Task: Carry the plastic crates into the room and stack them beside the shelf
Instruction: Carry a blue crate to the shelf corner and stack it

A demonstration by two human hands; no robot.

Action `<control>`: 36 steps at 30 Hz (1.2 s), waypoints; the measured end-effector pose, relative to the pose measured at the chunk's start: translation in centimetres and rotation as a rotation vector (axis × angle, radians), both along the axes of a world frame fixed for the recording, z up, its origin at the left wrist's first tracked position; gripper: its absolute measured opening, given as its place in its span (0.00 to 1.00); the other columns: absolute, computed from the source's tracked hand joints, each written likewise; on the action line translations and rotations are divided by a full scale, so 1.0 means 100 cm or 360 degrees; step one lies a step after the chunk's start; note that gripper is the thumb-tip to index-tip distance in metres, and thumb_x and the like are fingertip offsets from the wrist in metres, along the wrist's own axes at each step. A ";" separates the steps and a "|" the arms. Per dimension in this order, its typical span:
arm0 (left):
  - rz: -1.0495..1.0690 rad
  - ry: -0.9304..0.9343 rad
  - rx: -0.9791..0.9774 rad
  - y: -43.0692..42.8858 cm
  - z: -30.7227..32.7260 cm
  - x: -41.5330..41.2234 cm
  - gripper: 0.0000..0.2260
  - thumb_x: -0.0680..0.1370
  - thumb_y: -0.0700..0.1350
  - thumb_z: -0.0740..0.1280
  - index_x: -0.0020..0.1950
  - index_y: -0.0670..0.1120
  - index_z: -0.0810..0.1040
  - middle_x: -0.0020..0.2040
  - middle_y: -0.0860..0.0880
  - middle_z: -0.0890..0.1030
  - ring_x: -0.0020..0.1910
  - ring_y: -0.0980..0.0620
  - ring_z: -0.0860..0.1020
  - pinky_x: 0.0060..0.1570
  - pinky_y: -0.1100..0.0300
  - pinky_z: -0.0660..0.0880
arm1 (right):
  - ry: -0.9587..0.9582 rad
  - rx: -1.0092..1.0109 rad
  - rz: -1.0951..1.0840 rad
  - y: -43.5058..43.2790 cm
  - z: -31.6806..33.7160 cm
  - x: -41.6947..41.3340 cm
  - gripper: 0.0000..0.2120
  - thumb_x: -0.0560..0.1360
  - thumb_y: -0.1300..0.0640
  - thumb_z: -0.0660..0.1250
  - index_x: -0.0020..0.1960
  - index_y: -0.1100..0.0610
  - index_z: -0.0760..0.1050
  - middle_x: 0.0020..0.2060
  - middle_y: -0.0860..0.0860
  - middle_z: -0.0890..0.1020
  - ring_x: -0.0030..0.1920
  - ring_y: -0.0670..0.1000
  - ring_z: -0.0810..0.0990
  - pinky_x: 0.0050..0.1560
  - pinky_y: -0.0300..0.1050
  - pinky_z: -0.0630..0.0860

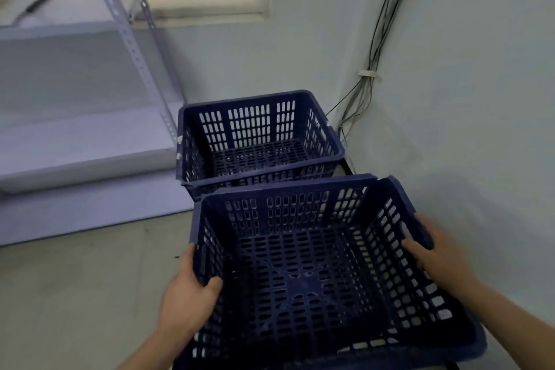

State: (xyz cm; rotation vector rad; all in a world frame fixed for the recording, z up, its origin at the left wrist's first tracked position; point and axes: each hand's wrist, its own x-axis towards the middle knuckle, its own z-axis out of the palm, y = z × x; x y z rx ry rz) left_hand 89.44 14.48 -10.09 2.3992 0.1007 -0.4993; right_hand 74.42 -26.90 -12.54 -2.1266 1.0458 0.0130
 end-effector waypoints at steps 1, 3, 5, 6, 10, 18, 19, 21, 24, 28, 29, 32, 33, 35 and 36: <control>0.0021 -0.0014 0.0004 -0.001 -0.002 -0.001 0.36 0.75 0.46 0.69 0.80 0.54 0.55 0.48 0.52 0.81 0.38 0.54 0.79 0.42 0.54 0.76 | -0.0008 0.0025 0.0045 -0.012 -0.018 0.000 0.35 0.68 0.23 0.67 0.72 0.22 0.57 0.67 0.50 0.79 0.56 0.64 0.83 0.56 0.63 0.81; 0.0059 -0.0032 0.0003 -0.001 -0.007 -0.004 0.36 0.75 0.46 0.69 0.80 0.54 0.55 0.46 0.53 0.81 0.38 0.53 0.79 0.43 0.53 0.76 | -0.0049 0.0096 0.0146 -0.037 -0.058 -0.002 0.35 0.63 0.16 0.63 0.67 0.15 0.54 0.66 0.44 0.77 0.55 0.61 0.84 0.54 0.64 0.82; 0.0081 -0.0052 -0.0003 -0.001 -0.013 -0.006 0.37 0.76 0.45 0.70 0.80 0.54 0.54 0.48 0.52 0.80 0.38 0.51 0.79 0.42 0.53 0.76 | -0.0097 0.0090 0.0222 -0.036 -0.059 0.002 0.34 0.65 0.21 0.65 0.68 0.16 0.55 0.68 0.44 0.77 0.58 0.58 0.83 0.55 0.65 0.82; 0.0094 -0.0060 -0.0012 -0.002 -0.015 -0.007 0.37 0.76 0.45 0.70 0.80 0.54 0.54 0.49 0.52 0.79 0.39 0.50 0.78 0.42 0.53 0.75 | -0.0103 0.0058 0.0224 -0.032 -0.053 0.005 0.35 0.67 0.24 0.66 0.70 0.19 0.56 0.69 0.45 0.77 0.60 0.57 0.82 0.56 0.65 0.82; 0.0106 -0.0066 -0.0040 -0.002 -0.020 -0.006 0.38 0.75 0.44 0.70 0.81 0.54 0.54 0.53 0.51 0.78 0.42 0.48 0.77 0.43 0.54 0.72 | -0.0044 0.0036 0.0260 -0.019 -0.037 0.011 0.33 0.75 0.36 0.70 0.74 0.27 0.58 0.68 0.45 0.78 0.58 0.56 0.83 0.56 0.63 0.82; 0.0237 -0.0145 -0.0158 0.008 -0.023 -0.001 0.35 0.75 0.40 0.69 0.80 0.53 0.60 0.57 0.50 0.82 0.45 0.50 0.79 0.47 0.53 0.75 | -0.0108 -0.0071 0.0174 -0.003 -0.027 0.024 0.30 0.80 0.50 0.70 0.79 0.47 0.65 0.64 0.53 0.81 0.52 0.54 0.79 0.55 0.52 0.77; 0.0236 -0.0123 -0.0157 0.011 -0.024 -0.002 0.35 0.75 0.39 0.69 0.80 0.53 0.59 0.59 0.49 0.82 0.46 0.49 0.80 0.48 0.52 0.75 | -0.0097 -0.0058 0.0195 0.000 -0.027 0.026 0.31 0.80 0.50 0.70 0.80 0.48 0.64 0.65 0.53 0.81 0.52 0.55 0.79 0.55 0.52 0.77; 0.0185 -0.0082 -0.0107 0.014 -0.027 -0.002 0.37 0.75 0.40 0.70 0.80 0.54 0.56 0.60 0.47 0.81 0.47 0.46 0.79 0.48 0.52 0.75 | -0.0082 -0.0042 0.0232 0.003 -0.029 0.030 0.34 0.79 0.49 0.71 0.81 0.48 0.61 0.67 0.52 0.80 0.56 0.56 0.81 0.56 0.53 0.78; 0.0125 -0.0089 -0.0038 0.014 -0.029 -0.001 0.40 0.75 0.40 0.70 0.81 0.54 0.53 0.61 0.45 0.81 0.46 0.45 0.77 0.47 0.54 0.73 | -0.0023 -0.0055 0.0243 0.003 -0.028 0.033 0.38 0.79 0.47 0.72 0.83 0.47 0.58 0.70 0.52 0.78 0.62 0.59 0.81 0.60 0.56 0.79; 0.0117 -0.0080 -0.0055 0.013 -0.027 -0.004 0.40 0.76 0.39 0.69 0.82 0.54 0.52 0.58 0.46 0.81 0.44 0.46 0.77 0.45 0.55 0.73 | -0.0003 -0.0062 0.0251 0.005 -0.025 0.034 0.40 0.79 0.48 0.72 0.84 0.48 0.55 0.71 0.54 0.78 0.63 0.60 0.81 0.60 0.56 0.79; 0.0132 -0.0079 -0.0071 0.012 -0.025 -0.003 0.40 0.76 0.38 0.69 0.81 0.54 0.52 0.56 0.47 0.81 0.43 0.47 0.78 0.45 0.55 0.73 | -0.0001 -0.0059 0.0250 0.005 -0.025 0.034 0.39 0.79 0.49 0.72 0.84 0.48 0.56 0.71 0.54 0.78 0.62 0.60 0.81 0.60 0.56 0.79; 0.0197 -0.0069 -0.0115 0.013 -0.021 -0.008 0.39 0.76 0.38 0.68 0.81 0.54 0.54 0.53 0.51 0.81 0.42 0.49 0.79 0.45 0.56 0.74 | -0.0015 -0.0012 0.0207 0.001 -0.024 0.033 0.38 0.79 0.51 0.72 0.84 0.48 0.57 0.72 0.55 0.77 0.64 0.60 0.80 0.64 0.57 0.78; 0.0222 -0.0066 -0.0111 0.015 -0.021 -0.012 0.38 0.75 0.38 0.68 0.81 0.54 0.54 0.50 0.52 0.82 0.41 0.50 0.80 0.43 0.55 0.75 | -0.0026 -0.0009 0.0208 0.001 -0.024 0.032 0.38 0.79 0.51 0.72 0.83 0.47 0.58 0.72 0.54 0.77 0.64 0.60 0.80 0.65 0.58 0.78; 0.0243 -0.0056 -0.0084 0.019 -0.023 -0.020 0.39 0.75 0.38 0.69 0.81 0.55 0.54 0.44 0.53 0.82 0.37 0.51 0.81 0.41 0.54 0.77 | -0.0011 -0.0027 0.0231 0.004 -0.028 0.027 0.38 0.79 0.49 0.72 0.83 0.45 0.57 0.73 0.54 0.76 0.65 0.60 0.80 0.65 0.59 0.78; 0.0232 -0.0048 -0.0066 0.020 -0.024 -0.022 0.39 0.75 0.39 0.69 0.81 0.55 0.53 0.43 0.53 0.82 0.37 0.52 0.81 0.39 0.54 0.77 | 0.0008 -0.0040 0.0246 0.004 -0.030 0.025 0.39 0.79 0.48 0.72 0.84 0.44 0.56 0.73 0.53 0.76 0.65 0.61 0.80 0.64 0.59 0.78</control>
